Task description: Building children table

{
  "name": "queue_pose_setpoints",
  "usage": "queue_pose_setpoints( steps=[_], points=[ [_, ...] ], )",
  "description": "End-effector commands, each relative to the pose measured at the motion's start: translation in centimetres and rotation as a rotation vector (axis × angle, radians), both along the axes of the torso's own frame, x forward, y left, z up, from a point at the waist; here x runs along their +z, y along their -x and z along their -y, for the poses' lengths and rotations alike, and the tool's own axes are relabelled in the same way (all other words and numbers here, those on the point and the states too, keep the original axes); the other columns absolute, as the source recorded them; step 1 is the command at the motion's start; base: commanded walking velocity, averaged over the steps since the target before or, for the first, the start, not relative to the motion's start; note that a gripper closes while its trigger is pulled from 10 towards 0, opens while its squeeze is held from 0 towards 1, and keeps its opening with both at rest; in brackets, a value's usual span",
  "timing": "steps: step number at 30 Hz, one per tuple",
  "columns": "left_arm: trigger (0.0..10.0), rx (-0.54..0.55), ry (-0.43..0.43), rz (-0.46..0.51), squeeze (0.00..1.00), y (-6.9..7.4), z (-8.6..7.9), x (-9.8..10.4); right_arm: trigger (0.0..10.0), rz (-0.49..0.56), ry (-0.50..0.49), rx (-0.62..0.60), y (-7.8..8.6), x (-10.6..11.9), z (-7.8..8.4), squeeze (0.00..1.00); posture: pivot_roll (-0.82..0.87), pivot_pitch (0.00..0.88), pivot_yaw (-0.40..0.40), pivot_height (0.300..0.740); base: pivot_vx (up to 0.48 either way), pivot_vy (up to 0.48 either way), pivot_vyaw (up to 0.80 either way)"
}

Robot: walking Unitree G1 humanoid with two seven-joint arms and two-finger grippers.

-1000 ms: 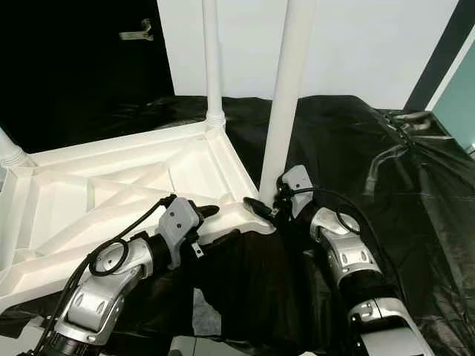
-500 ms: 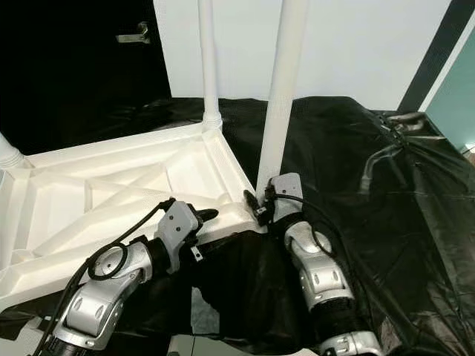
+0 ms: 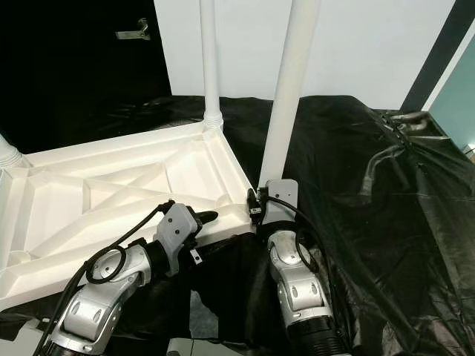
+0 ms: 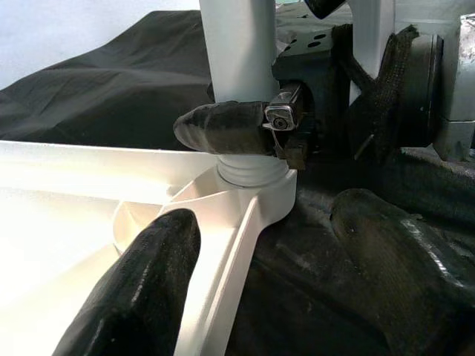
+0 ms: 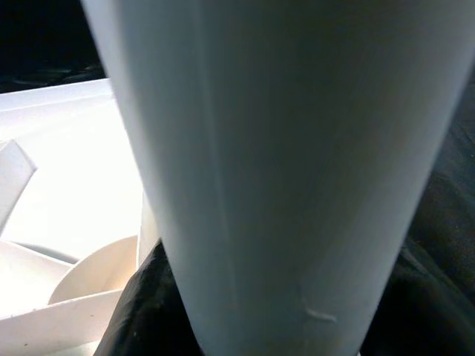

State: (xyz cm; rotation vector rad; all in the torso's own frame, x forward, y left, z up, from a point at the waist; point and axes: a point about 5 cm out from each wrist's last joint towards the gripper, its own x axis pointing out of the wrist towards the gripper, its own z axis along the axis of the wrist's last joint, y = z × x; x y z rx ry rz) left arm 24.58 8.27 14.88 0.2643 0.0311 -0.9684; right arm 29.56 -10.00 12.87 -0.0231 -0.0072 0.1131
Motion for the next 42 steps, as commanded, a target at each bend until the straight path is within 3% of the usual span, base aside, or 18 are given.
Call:
queue_pose_setpoints(
  steps=[1,4,5,14,15,16,17,21,25,29,33,37,38,42],
  points=[
    [10.0,0.048,-0.008,0.009,0.0,-0.1,-0.1,0.0,10.0,-0.052,0.0,-0.012,0.3,-0.9,0.1,0.0,0.09,0.0,-0.032,0.74,0.0,0.0,0.0],
    [10.0,0.049,-0.008,0.009,0.0,-0.1,0.0,0.1,10.0,-0.039,0.001,-0.016,0.2,-0.6,0.1,0.0,0.09,0.0,-0.032,0.74,0.0,0.0,0.0],
    [10.0,0.047,-0.009,0.009,0.0,0.0,0.0,0.0,10.0,-0.029,-0.001,-0.02,0.3,-0.3,0.2,1.0,0.09,0.0,-0.034,0.74,0.0,0.0,0.0],
    [10.0,0.052,-0.006,0.008,0.0,0.0,-0.1,0.1,10.0,0.028,-0.023,0.08,0.9,0.7,1.0,1.0,0.09,0.0,-0.034,0.74,0.0,0.0,0.0],
    [10.0,0.053,-0.006,0.009,0.0,-0.1,-0.1,0.1,10.0,0.035,-0.013,0.124,0.9,0.8,1.3,0.89,0.08,0.0,-0.031,0.74,0.0,0.0,0.0],
    [10.0,0.053,-0.006,0.009,0.0,-0.1,-0.1,0.1,10.0,0.035,-0.013,0.124,0.9,0.8,1.3,0.89,0.08,0.0,-0.031,0.74,0.0,0.0,0.0],
    [10.0,0.053,-0.007,0.01,0.0,-0.1,-0.1,0.1,10.0,0.045,0.004,0.16,0.9,0.9,1.7,0.0,0.08,0.0,-0.031,0.74,0.0,0.0,0.0],
    [10.0,0.056,-0.008,0.013,0.0,-0.3,-0.3,0.1,10.0,0.064,0.091,0.235,0.3,0.9,3.4,0.0,0.08,0.0,-0.028,0.74,0.0,0.0,0.0],
    [10.0,0.058,-0.007,0.018,0.0,-0.5,-0.3,0.2,10.0,0.066,0.11,0.258,-0.2,1.1,4.0,0.0,0.08,0.0,-0.033,0.74,0.0,0.0,0.0],
    [10.0,0.071,-0.005,0.023,0.0,-0.6,-0.4,0.2,10.0,0.04,-0.071,0.294,-0.1,1.4,3.7,0.0,0.09,0.0,-0.036,0.74,0.0,0.0,0.0],
    [10.0,0.071,-0.005,0.024,0.0,-0.6,-0.3,0.3,10.0,0.037,-0.138,0.32,0.0,1.5,3.4,0.0,0.09,0.0,-0.03,0.74,0.0,0.0,0.0],
    [10.0,0.069,-0.006,0.026,0.0,-0.7,-0.3,0.3,10.0,0.044,-0.132,0.342,0.0,1.6,3.4,0.0,0.08,0.0,-0.022,0.74,0.0,0.0,0.0],
    [10.0,0.063,-0.008,0.027,0.0,-0.8,-0.2,0.3,10.0,0.063,-0.074,0.378,0.1,1.5,3.6,0.0,0.08,0.0,-0.019,0.74,0.0,0.0,0.0],
    [10.0,0.059,-0.01,0.027,0.0,-0.8,-0.2,0.3,10.0,0.07,-0.027,0.402,0.1,1.5,3.9,0.0,0.08,0.0,-0.014,0.74,0.0,0.0,0.0]
  ],
)
